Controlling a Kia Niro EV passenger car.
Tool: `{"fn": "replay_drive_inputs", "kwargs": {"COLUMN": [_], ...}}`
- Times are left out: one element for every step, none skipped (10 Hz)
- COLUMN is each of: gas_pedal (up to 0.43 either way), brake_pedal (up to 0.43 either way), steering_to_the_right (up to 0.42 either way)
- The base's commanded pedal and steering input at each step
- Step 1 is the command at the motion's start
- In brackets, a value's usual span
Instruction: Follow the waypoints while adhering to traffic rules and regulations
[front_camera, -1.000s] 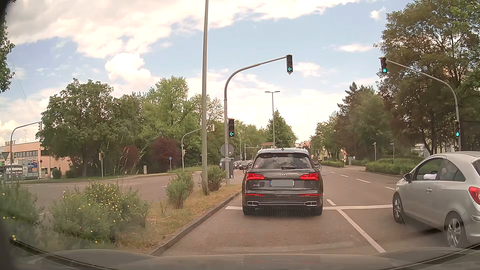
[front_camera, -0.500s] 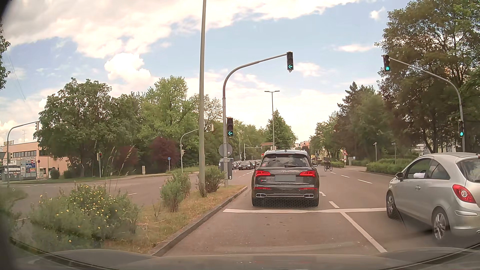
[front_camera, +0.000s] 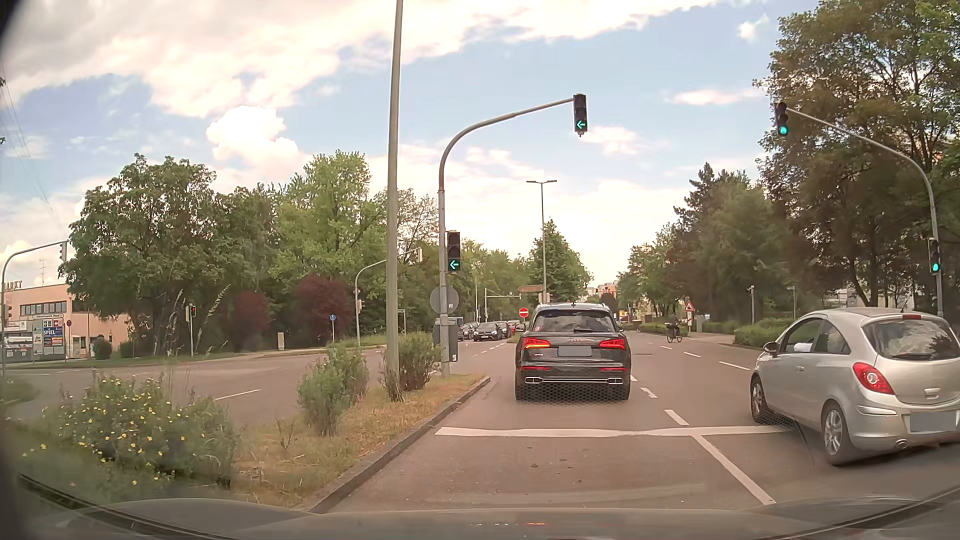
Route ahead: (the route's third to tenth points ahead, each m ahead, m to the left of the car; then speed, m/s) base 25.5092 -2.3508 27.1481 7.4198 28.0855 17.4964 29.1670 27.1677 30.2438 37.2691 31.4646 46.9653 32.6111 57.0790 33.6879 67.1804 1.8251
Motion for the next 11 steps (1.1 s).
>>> {"fn": "replay_drive_inputs", "kwargs": {"gas_pedal": [0.248,0.248,0.248,0.248,0.248,0.248,0.248,0.248,0.248,0.248,0.248], "brake_pedal": [0.018,0.018,0.024,0.024,0.024,0.024,0.024,0.024,0.018,0.024,0.024], "steering_to_the_right": [0.056,0.060,0.066,0.069,0.070,0.071,0.073,0.073,0.071,0.068,0.064]}}
